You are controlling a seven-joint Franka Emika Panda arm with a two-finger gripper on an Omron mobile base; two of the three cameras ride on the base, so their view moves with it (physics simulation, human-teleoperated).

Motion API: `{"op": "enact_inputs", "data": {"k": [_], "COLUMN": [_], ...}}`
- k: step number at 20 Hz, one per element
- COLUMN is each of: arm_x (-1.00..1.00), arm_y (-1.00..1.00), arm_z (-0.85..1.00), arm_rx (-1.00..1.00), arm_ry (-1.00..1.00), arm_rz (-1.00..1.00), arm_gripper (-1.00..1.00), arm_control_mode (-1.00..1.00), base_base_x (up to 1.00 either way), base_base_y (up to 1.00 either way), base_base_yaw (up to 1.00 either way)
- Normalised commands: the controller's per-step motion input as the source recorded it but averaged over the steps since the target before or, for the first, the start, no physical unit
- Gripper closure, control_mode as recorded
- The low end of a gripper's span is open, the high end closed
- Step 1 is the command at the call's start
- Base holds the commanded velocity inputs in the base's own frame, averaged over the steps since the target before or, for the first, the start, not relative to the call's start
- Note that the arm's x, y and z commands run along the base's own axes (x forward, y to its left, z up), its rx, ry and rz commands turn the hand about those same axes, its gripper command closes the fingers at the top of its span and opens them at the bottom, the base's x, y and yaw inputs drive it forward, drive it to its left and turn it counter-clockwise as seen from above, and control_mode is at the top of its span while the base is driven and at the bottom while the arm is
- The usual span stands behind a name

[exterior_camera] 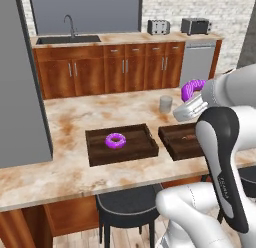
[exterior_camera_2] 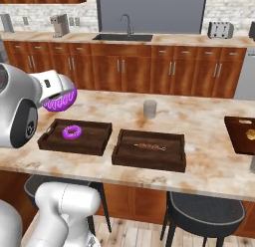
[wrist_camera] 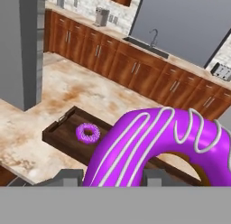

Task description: Take the donuts from the fridge and place them on the empty tray on the dining counter.

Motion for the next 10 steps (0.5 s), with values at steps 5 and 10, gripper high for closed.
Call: {"op": "enact_inputs", "data": {"k": [5, 10], "arm_x": [0.37, 0.50], "arm_y": [-0.04, 0.00], "arm_z": [-0.32, -0.42], "arm_rx": [0.00, 0.01], "arm_ry": [0.01, 0.05], "arm_rz": [0.07, 0.09], "arm_gripper": [1.00, 1.00], "arm_control_mode": [-1.00, -1.00], "base_base_x": [0.00, 0.00], "base_base_y": [0.00, 0.00], "base_base_yaw": [0.00, 0.00]}}
